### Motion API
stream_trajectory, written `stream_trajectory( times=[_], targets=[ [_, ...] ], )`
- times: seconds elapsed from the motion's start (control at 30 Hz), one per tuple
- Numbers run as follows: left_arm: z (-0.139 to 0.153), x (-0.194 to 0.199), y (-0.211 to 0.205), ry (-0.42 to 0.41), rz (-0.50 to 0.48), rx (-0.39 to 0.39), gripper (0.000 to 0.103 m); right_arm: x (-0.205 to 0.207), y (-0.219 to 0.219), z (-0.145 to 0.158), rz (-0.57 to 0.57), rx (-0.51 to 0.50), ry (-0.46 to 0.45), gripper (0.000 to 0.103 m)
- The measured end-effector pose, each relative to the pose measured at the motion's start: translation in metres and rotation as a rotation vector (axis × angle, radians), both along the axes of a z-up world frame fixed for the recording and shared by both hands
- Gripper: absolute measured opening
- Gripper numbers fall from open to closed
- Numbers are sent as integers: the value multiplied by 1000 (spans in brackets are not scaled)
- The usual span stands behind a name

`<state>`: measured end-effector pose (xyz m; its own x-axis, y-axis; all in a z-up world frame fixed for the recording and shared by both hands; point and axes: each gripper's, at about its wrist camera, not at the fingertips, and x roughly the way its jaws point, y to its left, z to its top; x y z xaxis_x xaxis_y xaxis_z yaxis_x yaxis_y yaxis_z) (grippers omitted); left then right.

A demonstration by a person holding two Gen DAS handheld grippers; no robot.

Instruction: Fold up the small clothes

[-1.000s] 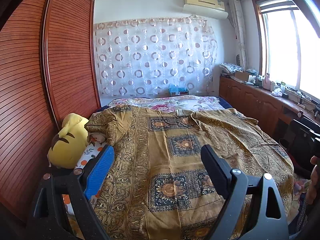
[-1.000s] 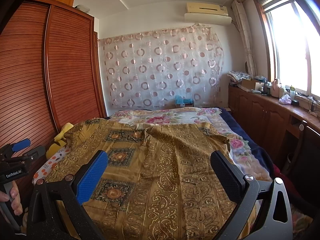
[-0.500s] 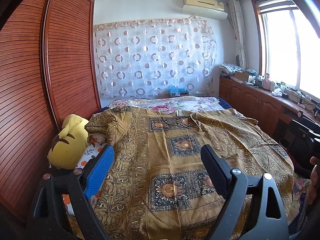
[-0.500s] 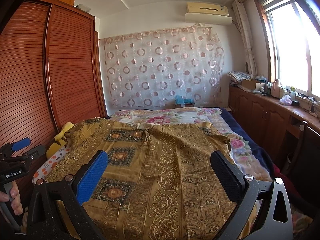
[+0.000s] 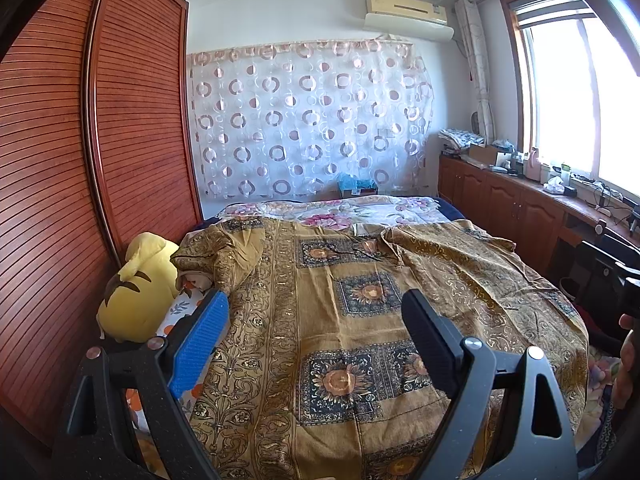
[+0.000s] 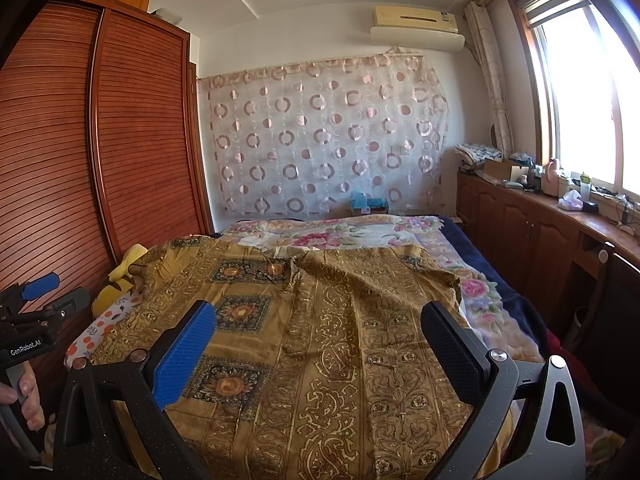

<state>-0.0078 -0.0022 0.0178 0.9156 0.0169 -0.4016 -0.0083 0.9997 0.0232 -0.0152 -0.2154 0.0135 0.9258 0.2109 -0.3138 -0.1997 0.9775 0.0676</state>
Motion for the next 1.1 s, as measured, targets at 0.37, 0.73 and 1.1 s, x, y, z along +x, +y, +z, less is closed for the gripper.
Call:
stream_trajectory(
  times=[0.37,0.73,1.1],
  targets=[
    [5,-1,-1,-7,0,0,89,0,1,0,-3,-2,-3,102],
    [7,1,-2,-13,1,2,89,-1,1,0,1,-2,-5,102],
    [11,3,-2,-17,-1,1,89,0,-3,1,8,1,-8,102]
  ],
)
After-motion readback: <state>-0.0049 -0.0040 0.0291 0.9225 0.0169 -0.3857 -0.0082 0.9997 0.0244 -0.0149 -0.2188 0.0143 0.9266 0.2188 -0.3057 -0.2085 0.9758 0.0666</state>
